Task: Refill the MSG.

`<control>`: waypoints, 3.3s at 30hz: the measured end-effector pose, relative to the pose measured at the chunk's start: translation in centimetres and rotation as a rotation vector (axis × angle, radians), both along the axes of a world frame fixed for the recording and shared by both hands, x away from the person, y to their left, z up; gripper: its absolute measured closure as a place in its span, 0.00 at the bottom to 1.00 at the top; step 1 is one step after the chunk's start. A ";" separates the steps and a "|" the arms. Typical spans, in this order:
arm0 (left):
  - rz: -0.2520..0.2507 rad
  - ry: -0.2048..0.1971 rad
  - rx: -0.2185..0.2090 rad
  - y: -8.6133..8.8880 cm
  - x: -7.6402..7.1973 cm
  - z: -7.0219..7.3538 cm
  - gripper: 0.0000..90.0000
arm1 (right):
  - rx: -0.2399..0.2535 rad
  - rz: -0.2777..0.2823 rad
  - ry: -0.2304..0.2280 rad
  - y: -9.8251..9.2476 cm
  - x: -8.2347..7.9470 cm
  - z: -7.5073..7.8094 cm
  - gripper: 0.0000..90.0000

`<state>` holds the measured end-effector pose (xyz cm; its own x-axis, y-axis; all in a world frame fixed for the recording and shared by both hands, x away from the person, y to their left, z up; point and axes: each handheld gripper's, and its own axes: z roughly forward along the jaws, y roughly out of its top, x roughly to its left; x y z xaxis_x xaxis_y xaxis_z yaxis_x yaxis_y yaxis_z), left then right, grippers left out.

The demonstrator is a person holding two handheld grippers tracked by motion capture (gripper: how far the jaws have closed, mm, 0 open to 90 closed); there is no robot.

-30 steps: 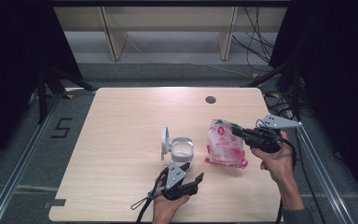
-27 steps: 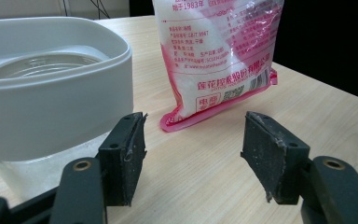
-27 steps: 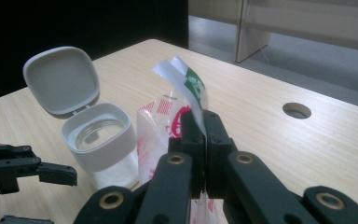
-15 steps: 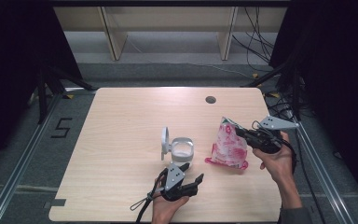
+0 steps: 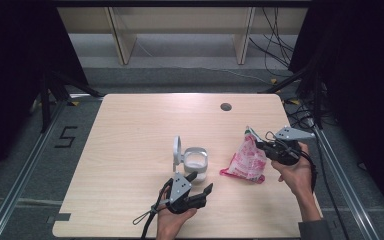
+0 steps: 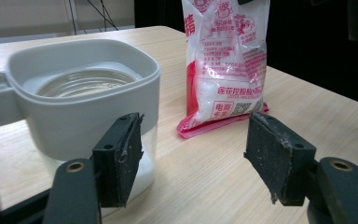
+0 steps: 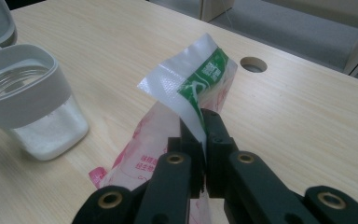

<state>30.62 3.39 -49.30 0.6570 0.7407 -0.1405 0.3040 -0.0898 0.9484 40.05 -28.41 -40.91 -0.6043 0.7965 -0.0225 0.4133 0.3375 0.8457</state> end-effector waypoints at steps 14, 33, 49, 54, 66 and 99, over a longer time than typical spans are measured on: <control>-0.008 0.023 0.013 0.6 0.3 0.2 0.38 | -0.060 -0.077 -0.042 -0.2 1.5 -1.0 0.99; 0.011 0.016 0.014 2.4 0.4 0.6 0.38 | 0.025 -0.181 0.028 -0.6 2.7 -2.5 0.96; 0.024 0.024 0.028 3.8 0.7 0.9 0.37 | 0.087 -0.189 0.059 -1.5 3.1 -3.8 0.92; 0.030 0.027 0.032 4.4 0.6 0.9 0.37 | 0.099 -0.204 0.069 -1.5 3.1 -4.0 0.88; 0.050 0.018 0.070 6.0 1.0 1.0 0.38 | 0.095 -0.243 0.086 -1.8 3.0 -4.2 0.70; 0.076 -0.003 0.101 9.1 2.1 2.2 0.67 | 0.065 -0.160 0.042 0.9 -1.9 -3.4 0.46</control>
